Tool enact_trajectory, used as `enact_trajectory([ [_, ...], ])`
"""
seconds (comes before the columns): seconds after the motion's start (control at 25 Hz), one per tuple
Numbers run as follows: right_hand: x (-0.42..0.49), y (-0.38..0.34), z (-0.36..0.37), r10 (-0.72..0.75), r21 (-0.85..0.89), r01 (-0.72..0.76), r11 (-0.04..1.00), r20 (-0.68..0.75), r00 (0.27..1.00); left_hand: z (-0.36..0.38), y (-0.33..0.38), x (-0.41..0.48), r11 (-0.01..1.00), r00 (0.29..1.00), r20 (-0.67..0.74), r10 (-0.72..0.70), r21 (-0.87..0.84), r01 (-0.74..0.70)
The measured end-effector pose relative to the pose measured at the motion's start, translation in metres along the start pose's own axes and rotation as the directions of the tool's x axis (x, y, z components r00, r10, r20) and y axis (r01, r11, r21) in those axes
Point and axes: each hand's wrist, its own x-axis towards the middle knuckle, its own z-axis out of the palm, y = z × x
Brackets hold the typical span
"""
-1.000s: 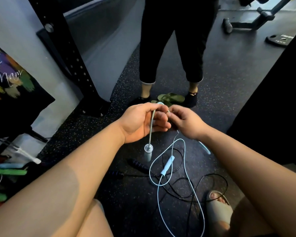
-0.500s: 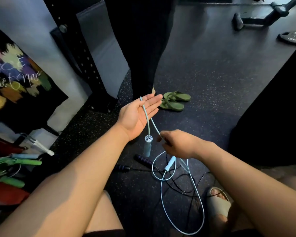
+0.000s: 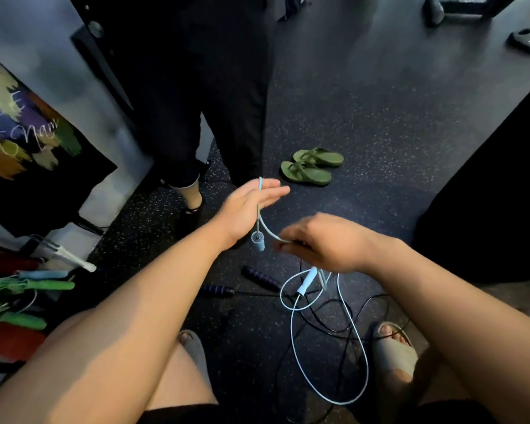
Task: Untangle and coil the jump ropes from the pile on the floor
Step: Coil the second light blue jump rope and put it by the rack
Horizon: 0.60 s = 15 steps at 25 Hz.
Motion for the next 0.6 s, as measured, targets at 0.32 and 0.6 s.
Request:
enact_trajectory([
  [0.32, -0.005, 0.026, -0.043, -0.015, -0.032, 0.007, 0.999, -0.267, 0.964, 0.016, -0.005, -0.016, 0.954, 0.883, 0.407, -0.235, 0.272, 0.129],
  [0.6, -0.012, 0.052, -0.021, 0.203, -0.026, -0.217, 0.976, -0.265, 0.943, 0.022, 0.007, -0.029, 0.992, 0.891, 0.435, -0.127, 0.038, 0.123],
])
